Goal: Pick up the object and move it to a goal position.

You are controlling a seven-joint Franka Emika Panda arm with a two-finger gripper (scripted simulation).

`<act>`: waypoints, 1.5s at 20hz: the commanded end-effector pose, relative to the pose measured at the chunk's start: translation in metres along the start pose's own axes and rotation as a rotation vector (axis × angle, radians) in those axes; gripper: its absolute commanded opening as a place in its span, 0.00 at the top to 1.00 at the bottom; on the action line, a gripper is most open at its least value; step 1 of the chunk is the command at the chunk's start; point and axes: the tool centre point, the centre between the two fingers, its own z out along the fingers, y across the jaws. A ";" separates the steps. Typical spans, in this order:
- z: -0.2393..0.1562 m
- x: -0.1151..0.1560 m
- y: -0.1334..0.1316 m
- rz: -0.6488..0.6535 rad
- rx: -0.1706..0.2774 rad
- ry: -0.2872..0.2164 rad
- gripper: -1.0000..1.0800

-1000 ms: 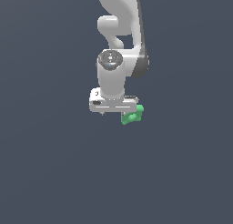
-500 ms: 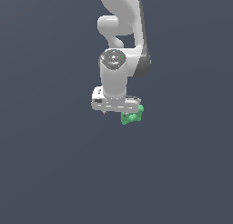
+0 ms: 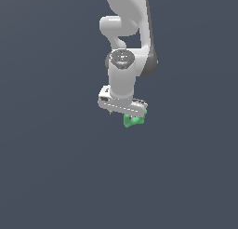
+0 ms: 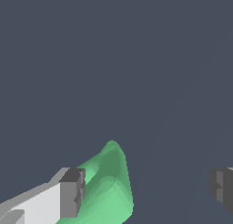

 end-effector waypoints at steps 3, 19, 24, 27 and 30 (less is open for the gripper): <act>0.001 -0.006 -0.007 0.103 0.000 0.005 0.04; 0.002 -0.029 -0.031 0.466 0.007 0.022 0.04; 0.003 -0.037 -0.037 0.579 0.011 0.027 0.04; 0.003 -0.041 -0.041 0.648 0.014 0.030 0.04; 0.004 -0.046 -0.045 0.716 0.017 0.032 0.04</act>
